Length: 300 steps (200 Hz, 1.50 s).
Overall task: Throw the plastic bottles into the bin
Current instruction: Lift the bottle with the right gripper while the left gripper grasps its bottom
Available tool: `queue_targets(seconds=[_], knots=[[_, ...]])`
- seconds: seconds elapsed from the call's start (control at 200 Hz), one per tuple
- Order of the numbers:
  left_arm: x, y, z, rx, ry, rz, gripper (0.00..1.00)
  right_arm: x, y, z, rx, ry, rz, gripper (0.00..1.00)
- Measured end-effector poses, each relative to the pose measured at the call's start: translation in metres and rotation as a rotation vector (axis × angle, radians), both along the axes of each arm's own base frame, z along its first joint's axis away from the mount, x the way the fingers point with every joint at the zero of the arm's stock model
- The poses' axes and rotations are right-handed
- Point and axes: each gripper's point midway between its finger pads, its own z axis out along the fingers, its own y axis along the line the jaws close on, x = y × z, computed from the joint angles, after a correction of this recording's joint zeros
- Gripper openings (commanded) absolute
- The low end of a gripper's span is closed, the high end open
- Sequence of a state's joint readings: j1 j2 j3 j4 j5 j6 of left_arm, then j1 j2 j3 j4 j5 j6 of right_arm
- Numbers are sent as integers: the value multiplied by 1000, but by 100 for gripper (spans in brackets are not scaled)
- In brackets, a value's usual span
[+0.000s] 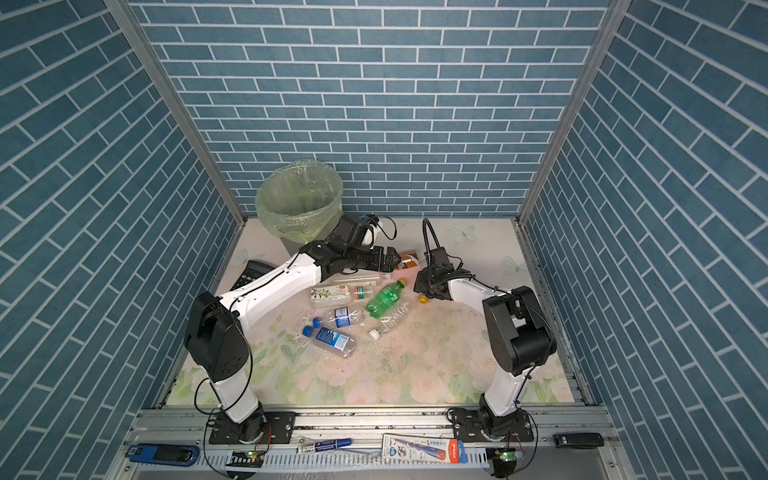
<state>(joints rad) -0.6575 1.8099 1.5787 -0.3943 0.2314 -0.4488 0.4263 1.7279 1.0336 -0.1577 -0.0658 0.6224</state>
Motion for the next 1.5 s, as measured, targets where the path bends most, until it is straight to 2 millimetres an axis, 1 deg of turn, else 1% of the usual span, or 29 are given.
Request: queue_targets(seconds=[0.165, 0.235, 0.375, 0.495, 0.585, 0.785, 0.96, 1.065, 1.31, 1.5], knots=[[10, -2, 2, -66, 58, 37, 99, 0, 6, 40, 46, -86, 40, 43], [14, -1, 4, -106, 79, 52, 99, -2, 11, 60, 69, -132, 71, 42], [26, -2, 12, -201, 114, 78, 99, -10, 23, 94, 114, -212, 137, 42], [34, -6, 20, -273, 126, 81, 99, -19, 36, 115, 143, -263, 199, 42], [35, -11, 27, -316, 129, 69, 99, -26, 47, 126, 161, -296, 249, 42], [34, -19, 39, -375, 125, 41, 99, -40, 66, 144, 198, -352, 338, 42], [35, -21, 44, -397, 120, 39, 94, -46, 77, 152, 225, -380, 384, 42], [35, -22, 45, -406, 123, 40, 87, -47, 80, 155, 238, -391, 396, 42], [36, -23, 47, -422, 114, 33, 81, -48, 85, 160, 261, -403, 416, 43], [35, -24, 44, -427, 114, 26, 74, -50, 89, 159, 274, -395, 428, 43]])
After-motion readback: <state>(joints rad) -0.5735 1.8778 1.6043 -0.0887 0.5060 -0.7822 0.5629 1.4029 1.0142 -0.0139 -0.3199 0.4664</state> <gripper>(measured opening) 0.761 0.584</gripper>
